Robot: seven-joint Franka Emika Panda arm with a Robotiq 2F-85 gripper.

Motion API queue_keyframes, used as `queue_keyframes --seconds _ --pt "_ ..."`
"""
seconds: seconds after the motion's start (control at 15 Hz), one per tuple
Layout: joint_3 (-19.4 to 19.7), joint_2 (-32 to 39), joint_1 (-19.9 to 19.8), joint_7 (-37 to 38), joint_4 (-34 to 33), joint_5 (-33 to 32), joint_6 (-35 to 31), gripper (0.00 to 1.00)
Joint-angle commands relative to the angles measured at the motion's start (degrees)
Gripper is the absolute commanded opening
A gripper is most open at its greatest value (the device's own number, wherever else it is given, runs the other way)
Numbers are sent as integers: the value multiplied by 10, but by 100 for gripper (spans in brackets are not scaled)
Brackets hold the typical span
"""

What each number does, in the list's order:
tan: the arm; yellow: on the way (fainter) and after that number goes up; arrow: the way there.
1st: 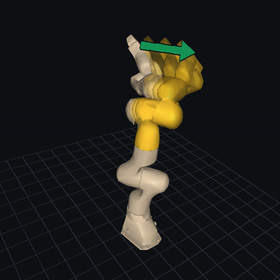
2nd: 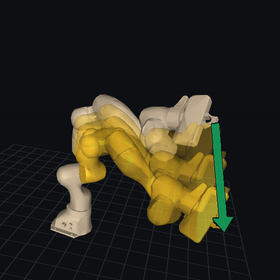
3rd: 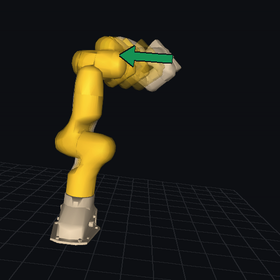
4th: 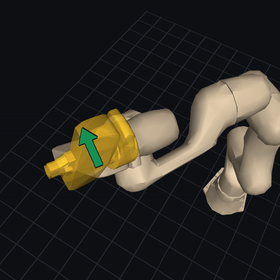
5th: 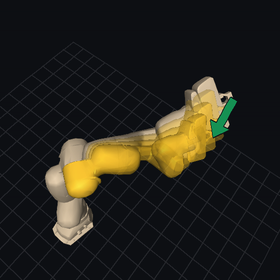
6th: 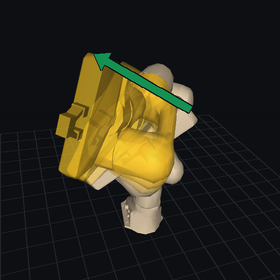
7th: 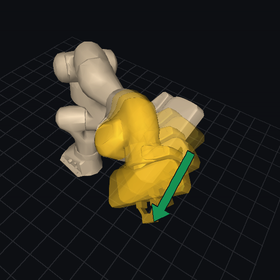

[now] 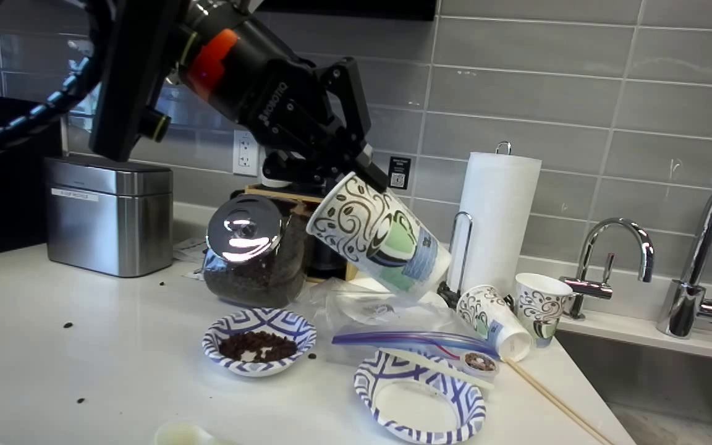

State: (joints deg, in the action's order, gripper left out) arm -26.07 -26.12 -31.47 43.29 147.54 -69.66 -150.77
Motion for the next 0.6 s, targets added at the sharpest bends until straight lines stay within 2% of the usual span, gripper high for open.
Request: queue_keyframes --seconds 0.0,0.33,0.53 --pt "0 0 0 1 0 0 0 1" --pt "-12 10 -36 45 -9 -58 4 1" --pt "-29 14 -58 109 -19 -131 12 1"
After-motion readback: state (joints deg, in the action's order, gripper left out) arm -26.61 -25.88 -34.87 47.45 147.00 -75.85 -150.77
